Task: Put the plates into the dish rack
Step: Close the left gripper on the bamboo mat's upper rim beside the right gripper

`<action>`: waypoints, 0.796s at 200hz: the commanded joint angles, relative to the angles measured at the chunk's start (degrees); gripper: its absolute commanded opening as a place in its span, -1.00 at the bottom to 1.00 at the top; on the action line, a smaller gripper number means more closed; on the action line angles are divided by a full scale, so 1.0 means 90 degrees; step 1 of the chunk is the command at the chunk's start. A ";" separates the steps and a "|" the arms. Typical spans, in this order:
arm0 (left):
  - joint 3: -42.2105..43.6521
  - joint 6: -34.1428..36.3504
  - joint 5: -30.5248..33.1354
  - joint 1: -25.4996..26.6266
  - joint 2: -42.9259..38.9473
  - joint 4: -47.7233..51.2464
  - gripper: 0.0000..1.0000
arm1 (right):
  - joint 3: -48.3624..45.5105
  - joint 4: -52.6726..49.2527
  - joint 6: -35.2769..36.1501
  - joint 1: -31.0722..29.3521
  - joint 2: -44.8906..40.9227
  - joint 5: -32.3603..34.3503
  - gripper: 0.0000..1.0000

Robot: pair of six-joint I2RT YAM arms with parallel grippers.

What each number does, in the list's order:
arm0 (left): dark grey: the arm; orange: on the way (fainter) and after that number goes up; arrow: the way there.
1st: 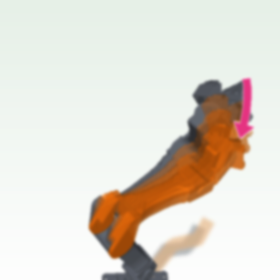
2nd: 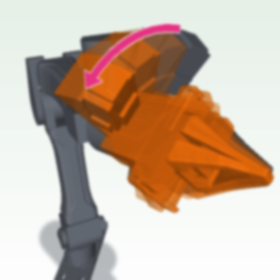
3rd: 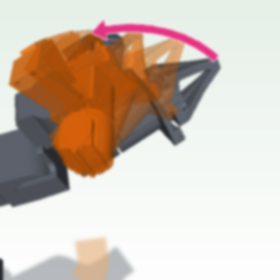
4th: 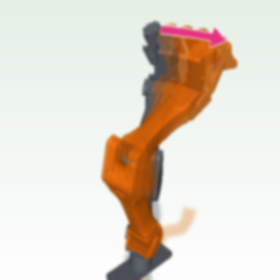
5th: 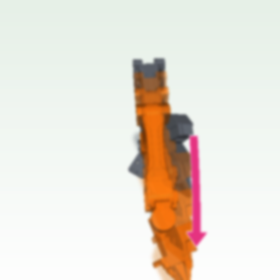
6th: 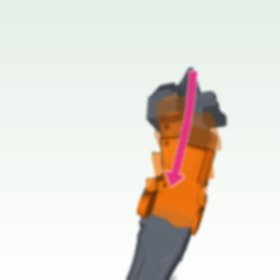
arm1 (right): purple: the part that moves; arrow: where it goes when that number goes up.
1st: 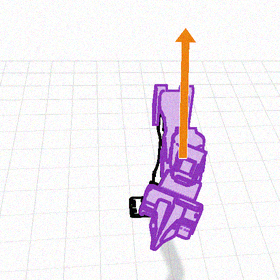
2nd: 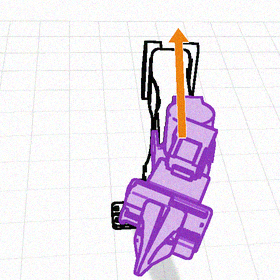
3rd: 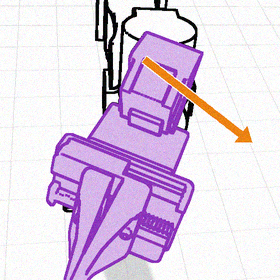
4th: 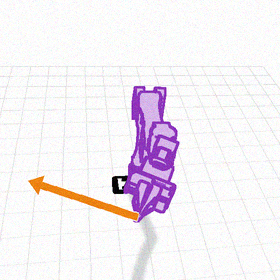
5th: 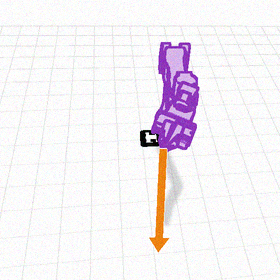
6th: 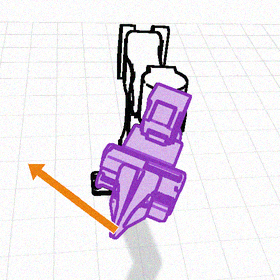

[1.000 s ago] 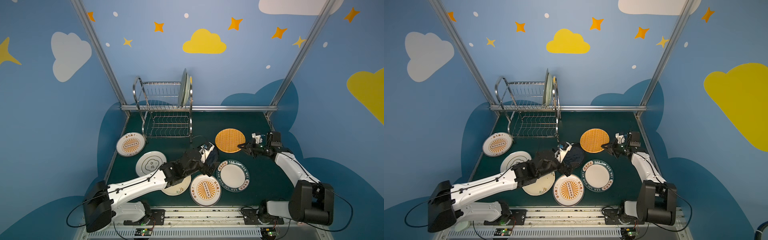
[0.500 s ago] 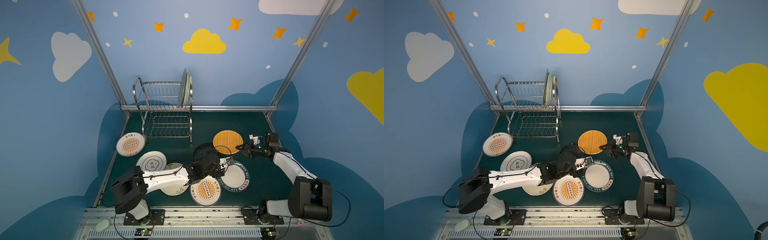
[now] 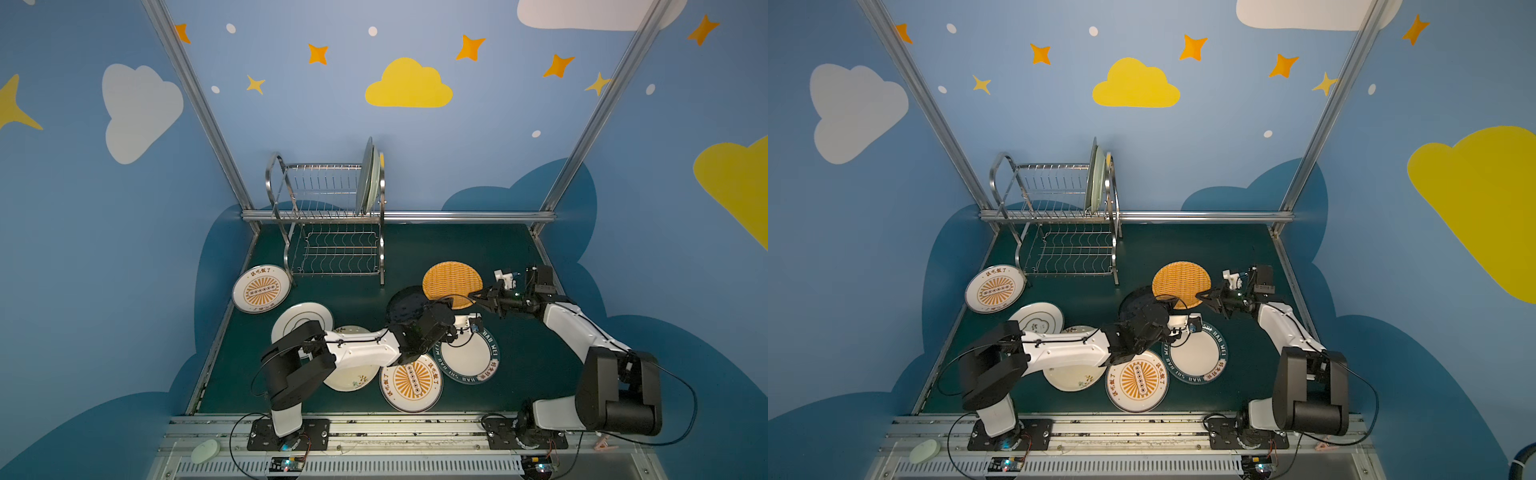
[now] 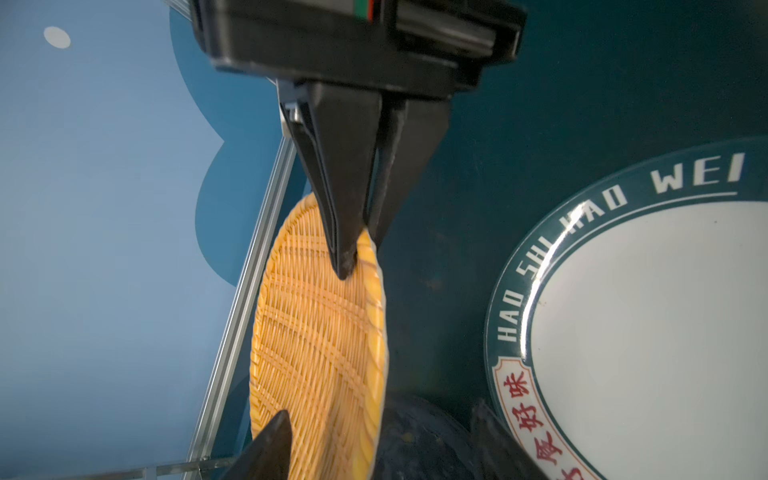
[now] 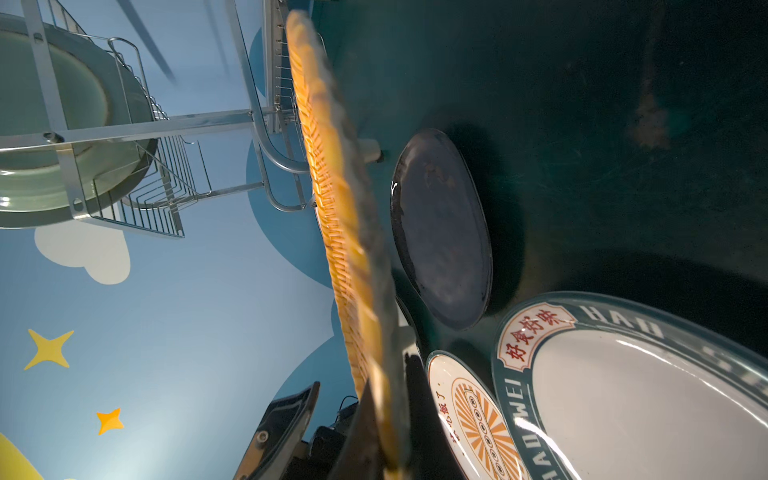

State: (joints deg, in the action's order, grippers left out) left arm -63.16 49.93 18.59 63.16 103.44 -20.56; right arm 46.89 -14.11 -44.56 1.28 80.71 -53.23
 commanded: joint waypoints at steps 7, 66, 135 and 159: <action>-0.0256 0.0072 0.0015 -0.0039 0.0210 -0.0083 0.14 | -0.0030 0.0259 -0.0020 -0.0052 0.0044 -0.0315 -1.00; -0.0395 0.0075 0.0107 -0.0103 0.0445 -0.0011 -0.04 | -0.0033 0.0297 -0.0084 -0.0049 0.0157 -0.0392 -1.00; -0.0439 0.0066 0.0268 -0.0135 0.0541 -0.0084 -0.41 | -0.0029 0.0264 -0.0098 -0.0054 0.0151 -0.0404 -1.00; -0.0463 0.0035 0.0337 -0.0135 0.0557 -0.0086 -0.51 | -0.0025 0.0257 -0.0084 -0.0051 0.0134 -0.0384 -1.00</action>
State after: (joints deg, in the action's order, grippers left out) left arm -65.80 50.54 20.49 62.15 107.63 -20.91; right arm 46.81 -13.10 -45.23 1.02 82.15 -54.57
